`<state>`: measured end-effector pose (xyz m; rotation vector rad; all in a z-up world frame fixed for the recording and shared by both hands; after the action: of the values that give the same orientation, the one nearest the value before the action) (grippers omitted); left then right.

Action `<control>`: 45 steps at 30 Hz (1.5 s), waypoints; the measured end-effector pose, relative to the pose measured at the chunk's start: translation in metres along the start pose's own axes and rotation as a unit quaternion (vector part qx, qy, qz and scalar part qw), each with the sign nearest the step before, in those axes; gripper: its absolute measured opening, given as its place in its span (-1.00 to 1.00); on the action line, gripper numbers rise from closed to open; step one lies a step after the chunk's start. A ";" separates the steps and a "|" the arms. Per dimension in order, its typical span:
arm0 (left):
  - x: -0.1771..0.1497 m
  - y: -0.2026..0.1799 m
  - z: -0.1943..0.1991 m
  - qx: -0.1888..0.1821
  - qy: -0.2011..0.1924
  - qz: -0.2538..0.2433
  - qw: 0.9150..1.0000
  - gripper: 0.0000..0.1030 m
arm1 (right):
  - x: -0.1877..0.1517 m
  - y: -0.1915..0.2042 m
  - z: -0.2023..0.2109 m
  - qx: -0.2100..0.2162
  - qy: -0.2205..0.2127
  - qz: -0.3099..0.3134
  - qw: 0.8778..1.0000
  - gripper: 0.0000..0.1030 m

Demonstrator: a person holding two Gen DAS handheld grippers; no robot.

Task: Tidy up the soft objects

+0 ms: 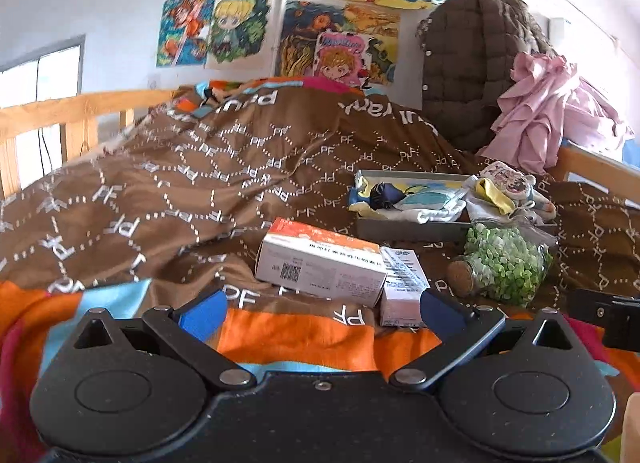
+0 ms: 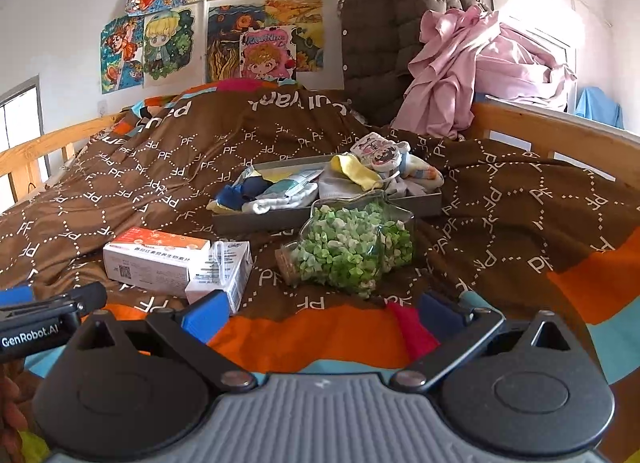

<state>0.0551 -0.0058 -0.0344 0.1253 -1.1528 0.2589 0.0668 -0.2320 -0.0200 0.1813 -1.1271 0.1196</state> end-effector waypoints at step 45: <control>0.004 -0.007 -0.002 0.003 -0.012 -0.021 1.000 0.99 | -0.003 -0.006 -0.006 -0.033 -0.029 -0.012 0.999 1.00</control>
<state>0.0607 -0.0114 -0.0310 0.1586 -1.1717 0.2242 0.0716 -0.2368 -0.0258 0.1403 -1.1844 0.0549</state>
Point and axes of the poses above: each gripper's, at about its wrist camera, not at the fingertips, and z roughly against the way its jaws point, y to its left, x to its top, the point moved 3 cm from there along -z, roughly the way its jaws point, and after that the axes turned 10 degrees about x, right-handed, at the moved point
